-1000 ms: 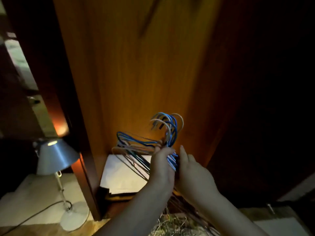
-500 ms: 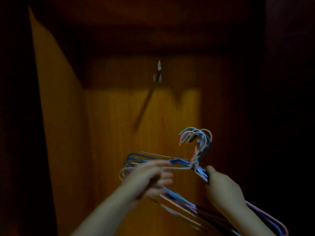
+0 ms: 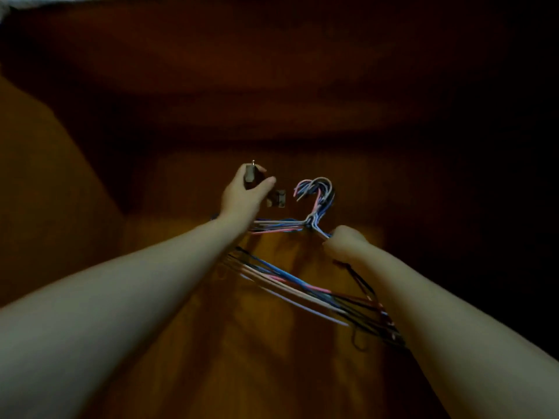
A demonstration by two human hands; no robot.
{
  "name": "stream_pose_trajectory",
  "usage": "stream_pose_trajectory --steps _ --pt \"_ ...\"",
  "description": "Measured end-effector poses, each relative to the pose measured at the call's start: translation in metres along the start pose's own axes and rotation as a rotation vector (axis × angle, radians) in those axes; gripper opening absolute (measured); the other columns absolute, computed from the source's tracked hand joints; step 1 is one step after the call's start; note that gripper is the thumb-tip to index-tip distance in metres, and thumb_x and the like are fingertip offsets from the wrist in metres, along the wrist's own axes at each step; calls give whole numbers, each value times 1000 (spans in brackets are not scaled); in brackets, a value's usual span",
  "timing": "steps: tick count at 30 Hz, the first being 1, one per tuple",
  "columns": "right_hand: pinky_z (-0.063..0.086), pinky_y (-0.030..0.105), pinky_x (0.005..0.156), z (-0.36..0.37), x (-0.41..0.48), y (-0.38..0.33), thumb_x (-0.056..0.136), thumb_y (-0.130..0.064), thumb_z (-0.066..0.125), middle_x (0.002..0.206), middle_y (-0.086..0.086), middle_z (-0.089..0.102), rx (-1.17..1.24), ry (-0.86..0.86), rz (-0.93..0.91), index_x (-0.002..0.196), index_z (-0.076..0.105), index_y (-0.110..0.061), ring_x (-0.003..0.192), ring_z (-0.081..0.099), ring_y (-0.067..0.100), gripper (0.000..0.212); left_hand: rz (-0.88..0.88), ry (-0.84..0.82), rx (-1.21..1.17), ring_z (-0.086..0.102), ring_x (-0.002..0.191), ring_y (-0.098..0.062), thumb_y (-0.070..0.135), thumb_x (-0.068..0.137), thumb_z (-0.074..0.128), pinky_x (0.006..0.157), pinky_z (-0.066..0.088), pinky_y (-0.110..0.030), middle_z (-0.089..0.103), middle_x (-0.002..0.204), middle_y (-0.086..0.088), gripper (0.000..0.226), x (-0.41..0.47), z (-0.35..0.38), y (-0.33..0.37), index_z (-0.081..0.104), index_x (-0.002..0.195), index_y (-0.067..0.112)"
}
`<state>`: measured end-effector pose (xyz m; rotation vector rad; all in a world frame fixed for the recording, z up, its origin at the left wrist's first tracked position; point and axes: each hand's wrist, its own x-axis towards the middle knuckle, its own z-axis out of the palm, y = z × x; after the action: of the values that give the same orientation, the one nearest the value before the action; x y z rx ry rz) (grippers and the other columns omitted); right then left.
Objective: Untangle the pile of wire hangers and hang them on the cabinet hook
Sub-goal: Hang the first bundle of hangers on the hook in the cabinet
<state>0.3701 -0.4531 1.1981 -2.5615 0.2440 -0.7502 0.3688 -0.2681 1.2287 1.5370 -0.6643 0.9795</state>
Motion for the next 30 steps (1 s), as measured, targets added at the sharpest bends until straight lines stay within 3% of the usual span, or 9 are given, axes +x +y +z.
stream_pose_trajectory --steps 3,7,10,13,17,23,25,27,30 --pt "40 23 48 0 37 -11 82 -17 55 70 3 56 -28 37 -26 83 58 -13 60 55 17 5 145 54 189 53 85 -12 26 90 57 60 35 -16 57 87 7 14 5 -5 -12 57 103 20" --pt "47 29 64 11 70 -37 79 -21 65 77 2 59 41 35 -109 84 59 -15 72 59 19 10 202 131 137 50 73 -4 23 89 56 58 33 -5 56 79 11 10 2 1 -20 58 99 21" --pt "46 30 69 26 84 -53 87 -25 55 94 4 61 -78 26 -215 98 61 -15 89 61 23 16 234 107 105 50 71 6 21 87 60 60 33 -3 54 75 19 11 6 -2 -25 56 95 28" --pt "47 33 79 45 92 -46 91 -14 40 113 10 59 -294 0 -307 111 56 -14 103 58 28 26 226 55 68 51 76 10 22 86 62 63 36 -3 56 80 20 15 6 -5 -25 56 97 30" --pt "41 33 69 55 86 -33 94 -6 28 115 12 56 -406 35 -398 121 46 -13 101 56 28 33 167 -145 26 52 93 3 24 85 63 71 39 -9 56 97 21 24 9 -16 -25 53 102 37" --pt "45 37 70 58 86 -38 91 -8 42 118 11 56 -594 80 -449 122 42 -13 105 57 29 31 156 -190 22 52 106 -7 16 81 68 82 40 -14 56 106 13 37 10 -19 -27 51 107 38" --pt "48 39 84 65 86 -39 84 -21 61 128 10 48 -481 -44 -450 130 37 -15 114 51 29 52 154 -197 -17 53 108 -10 13 81 68 86 42 -19 57 105 14 40 10 -19 -28 51 103 42" --pt "38 41 105 61 84 -44 74 -33 74 144 9 32 -212 -227 -378 143 23 -17 131 36 29 88 149 -205 -29 55 107 -12 12 82 67 86 45 -21 58 105 14 43 10 -19 -29 50 99 48" --pt "29 39 111 44 78 -52 73 -37 76 148 7 31 429 -363 -315 144 24 -15 133 33 25 91 129 -237 -28 55 112 -16 9 82 66 91 47 -30 57 111 11 49 12 -19 -31 49 98 52"
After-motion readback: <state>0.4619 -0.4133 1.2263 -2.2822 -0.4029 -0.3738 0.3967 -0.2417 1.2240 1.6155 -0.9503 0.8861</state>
